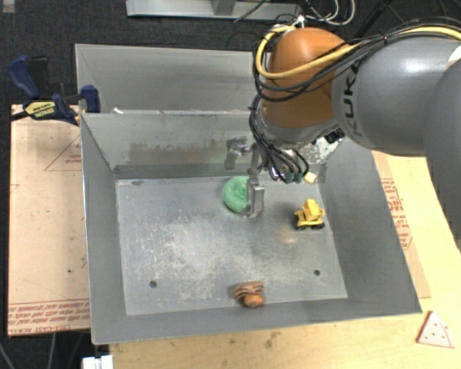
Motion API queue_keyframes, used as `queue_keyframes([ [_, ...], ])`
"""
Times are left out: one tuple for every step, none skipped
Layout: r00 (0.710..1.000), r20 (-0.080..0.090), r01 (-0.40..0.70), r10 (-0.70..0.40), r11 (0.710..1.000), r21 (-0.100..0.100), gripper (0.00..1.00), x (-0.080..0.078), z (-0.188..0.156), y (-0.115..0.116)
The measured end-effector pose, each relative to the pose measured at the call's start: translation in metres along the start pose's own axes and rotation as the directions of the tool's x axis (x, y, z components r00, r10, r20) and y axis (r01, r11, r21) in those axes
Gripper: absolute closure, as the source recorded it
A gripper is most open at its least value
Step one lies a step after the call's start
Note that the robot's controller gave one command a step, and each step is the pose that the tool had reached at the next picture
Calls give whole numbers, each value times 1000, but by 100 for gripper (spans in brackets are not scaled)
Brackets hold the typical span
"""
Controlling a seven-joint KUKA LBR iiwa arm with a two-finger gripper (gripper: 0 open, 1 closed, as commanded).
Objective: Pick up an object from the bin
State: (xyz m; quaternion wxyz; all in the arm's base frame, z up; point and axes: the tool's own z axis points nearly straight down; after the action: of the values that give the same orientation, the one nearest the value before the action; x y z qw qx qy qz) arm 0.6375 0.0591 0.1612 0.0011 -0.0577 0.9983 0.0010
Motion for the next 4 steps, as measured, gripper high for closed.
queue_keyframes([
  [978,1,208,-208,978,1,100,-10,24,-41],
  [978,1,209,-209,978,0,0,-10,24,-41],
  [978,1,208,-208,978,0,0,-10,24,-41],
  [994,9,106,-106,994,2,0,-14,57,-44],
])
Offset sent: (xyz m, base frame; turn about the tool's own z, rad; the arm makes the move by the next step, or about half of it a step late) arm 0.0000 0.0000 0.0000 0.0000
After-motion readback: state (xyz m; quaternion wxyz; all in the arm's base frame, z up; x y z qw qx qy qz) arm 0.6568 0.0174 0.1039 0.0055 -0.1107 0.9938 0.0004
